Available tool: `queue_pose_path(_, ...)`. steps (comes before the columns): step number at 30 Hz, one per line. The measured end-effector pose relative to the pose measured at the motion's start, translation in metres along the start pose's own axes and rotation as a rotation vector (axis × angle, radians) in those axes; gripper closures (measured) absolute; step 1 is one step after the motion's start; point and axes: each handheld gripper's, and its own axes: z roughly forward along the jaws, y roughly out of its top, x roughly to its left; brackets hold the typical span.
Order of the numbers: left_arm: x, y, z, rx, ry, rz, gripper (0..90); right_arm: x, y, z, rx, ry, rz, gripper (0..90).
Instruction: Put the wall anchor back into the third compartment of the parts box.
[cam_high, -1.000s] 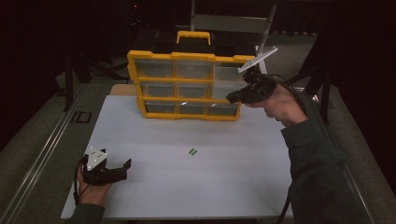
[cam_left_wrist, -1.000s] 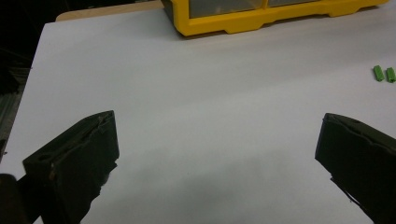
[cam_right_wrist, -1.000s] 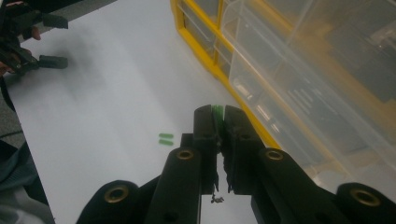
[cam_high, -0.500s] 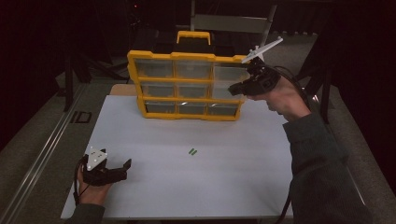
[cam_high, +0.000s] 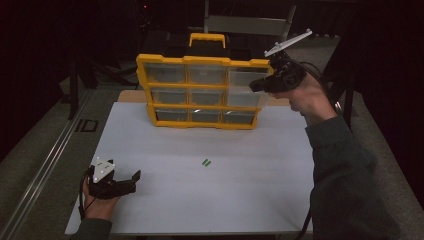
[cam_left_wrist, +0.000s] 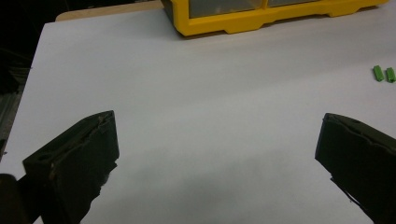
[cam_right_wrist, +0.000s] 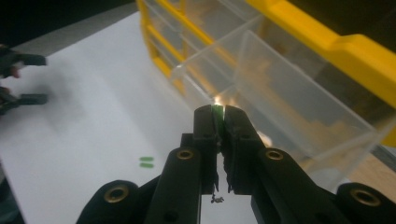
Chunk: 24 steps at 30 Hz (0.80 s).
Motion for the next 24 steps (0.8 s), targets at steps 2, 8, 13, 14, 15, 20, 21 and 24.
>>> queue_pose_path(2,0.000,0.000,0.000,0.001,0.000,0.000,0.1,-0.002,0.001,0.000,0.002,-0.016,0.007,84.1)
queue_pose_path(8,0.000,0.000,0.000,0.000,0.000,-0.001,0.1,-0.009,0.001,0.000,0.003,-0.065,0.023,84.1)
queue_pose_path(13,0.000,0.000,0.000,0.000,-0.001,-0.002,0.1,-0.015,0.000,0.003,0.012,-0.096,0.041,83.9)
queue_pose_path(14,0.000,0.000,0.000,0.001,-0.001,-0.002,0.1,-0.016,0.000,0.003,0.010,-0.100,0.045,83.7)
queue_pose_path(15,0.000,0.000,0.001,0.000,-0.001,-0.002,0.1,-0.016,0.000,0.004,0.007,-0.104,0.050,83.1)
queue_pose_path(20,0.000,0.000,0.000,0.001,-0.001,-0.002,0.1,-0.018,0.000,0.004,-0.017,-0.103,0.061,50.5)
queue_pose_path(21,0.000,0.000,0.000,0.001,-0.001,-0.002,0.1,-0.018,0.000,0.004,-0.021,-0.101,0.053,40.1)
queue_pose_path(24,0.000,0.000,0.000,0.000,-0.002,-0.001,0.1,-0.014,-0.001,0.003,-0.030,-0.100,0.041,31.4)
